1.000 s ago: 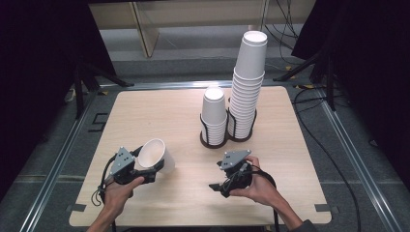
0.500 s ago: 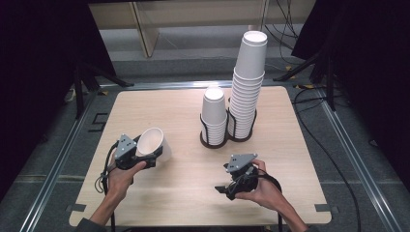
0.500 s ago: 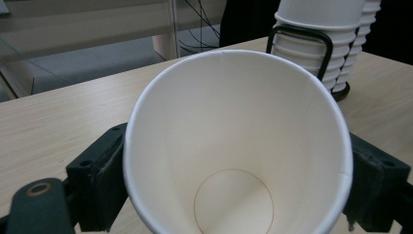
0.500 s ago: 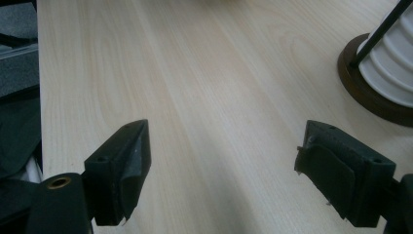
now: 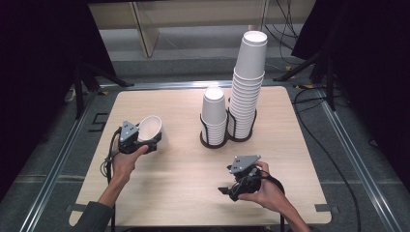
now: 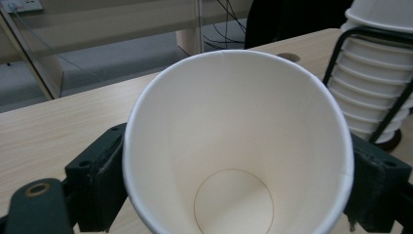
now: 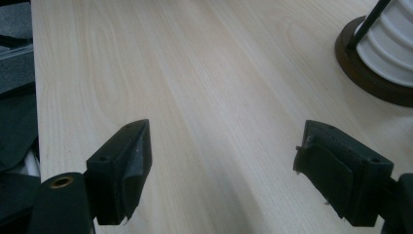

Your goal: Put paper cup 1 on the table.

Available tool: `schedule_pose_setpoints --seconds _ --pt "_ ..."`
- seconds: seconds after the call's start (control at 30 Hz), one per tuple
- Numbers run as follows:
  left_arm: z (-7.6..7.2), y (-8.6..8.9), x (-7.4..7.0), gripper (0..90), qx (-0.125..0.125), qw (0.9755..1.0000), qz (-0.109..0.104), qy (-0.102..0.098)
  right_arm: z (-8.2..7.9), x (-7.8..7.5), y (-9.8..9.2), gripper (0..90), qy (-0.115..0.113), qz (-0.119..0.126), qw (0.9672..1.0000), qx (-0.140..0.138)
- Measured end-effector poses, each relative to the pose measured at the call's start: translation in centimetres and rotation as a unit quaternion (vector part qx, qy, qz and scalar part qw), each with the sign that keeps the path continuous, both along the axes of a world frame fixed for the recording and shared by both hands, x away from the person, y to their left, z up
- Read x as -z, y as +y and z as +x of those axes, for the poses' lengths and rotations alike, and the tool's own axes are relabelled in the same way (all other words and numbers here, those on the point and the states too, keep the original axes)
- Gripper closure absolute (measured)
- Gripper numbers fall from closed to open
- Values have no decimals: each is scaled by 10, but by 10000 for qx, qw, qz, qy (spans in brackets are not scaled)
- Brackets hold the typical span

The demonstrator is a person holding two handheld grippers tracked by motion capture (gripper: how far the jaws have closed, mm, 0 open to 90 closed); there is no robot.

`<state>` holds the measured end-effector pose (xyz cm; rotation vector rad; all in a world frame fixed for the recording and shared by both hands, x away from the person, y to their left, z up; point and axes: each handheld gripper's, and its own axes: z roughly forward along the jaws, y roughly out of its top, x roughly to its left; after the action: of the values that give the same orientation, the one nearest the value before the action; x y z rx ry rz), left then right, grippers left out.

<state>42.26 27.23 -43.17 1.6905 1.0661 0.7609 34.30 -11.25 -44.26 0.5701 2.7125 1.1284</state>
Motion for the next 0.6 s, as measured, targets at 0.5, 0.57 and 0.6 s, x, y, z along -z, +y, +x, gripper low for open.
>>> schedule_pose_setpoints --seconds 0.5,0.57,0.6 --pt "44 27 13 119 -572 9977 277 247 1 3 -4 215 -4 66 10000 23" --pt "48 29 15 118 -668 9969 267 312 2 4 -4 215 21 64 10000 -2" --pt "50 30 15 118 -691 9965 310 341 2 4 -4 214 56 65 10000 12"
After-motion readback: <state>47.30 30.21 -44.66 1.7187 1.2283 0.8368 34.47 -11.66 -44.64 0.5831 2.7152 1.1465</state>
